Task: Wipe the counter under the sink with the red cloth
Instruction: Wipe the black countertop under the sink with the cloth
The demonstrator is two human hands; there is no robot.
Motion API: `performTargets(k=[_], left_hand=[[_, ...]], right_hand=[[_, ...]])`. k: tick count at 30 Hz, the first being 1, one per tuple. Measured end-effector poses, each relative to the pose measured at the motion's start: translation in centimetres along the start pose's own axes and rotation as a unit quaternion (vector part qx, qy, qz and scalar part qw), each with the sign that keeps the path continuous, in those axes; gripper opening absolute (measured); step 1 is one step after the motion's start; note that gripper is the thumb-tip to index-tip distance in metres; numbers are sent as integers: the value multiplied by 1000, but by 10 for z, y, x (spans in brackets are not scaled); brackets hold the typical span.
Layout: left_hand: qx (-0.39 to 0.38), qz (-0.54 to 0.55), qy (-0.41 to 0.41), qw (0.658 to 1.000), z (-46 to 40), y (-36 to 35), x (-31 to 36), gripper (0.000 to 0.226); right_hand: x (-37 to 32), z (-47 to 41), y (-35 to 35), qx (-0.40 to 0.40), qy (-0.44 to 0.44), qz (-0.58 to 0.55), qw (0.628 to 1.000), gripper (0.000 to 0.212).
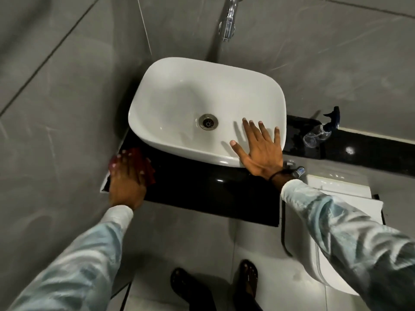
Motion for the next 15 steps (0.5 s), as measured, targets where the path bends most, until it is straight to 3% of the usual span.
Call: performTargets(k=[2,6,9,12,15], left_hand=[[-3,17,46,999,22,-9,14,69],[-58,-28,-105,992,47,-32,71,70],[-61,-19,-136,989,27,-20,41,73],[-55,3,-83,995,8,-3,-20,75],[-44,18,-77,996,13,-4,-34,76]], right_hand=[[0,2,-3,-5,1,9,1000,88],[1,2,-1,0,2,6,1000,87],[2,0,-2,-3,4,4,1000,89],[3,0,-2,3,2,1,1000,88],[2,2,-2,1,0,-1,1000,88]])
Point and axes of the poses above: each hand's wrist, its own z-axis away from the middle knuckle, its own y-axis out of the back of the hand, x = y × z, the point moved 9 cm from there along -z, towards the middle knuckle, and after that the axes turned 14 degrees about -x, right-handed, at the moved point
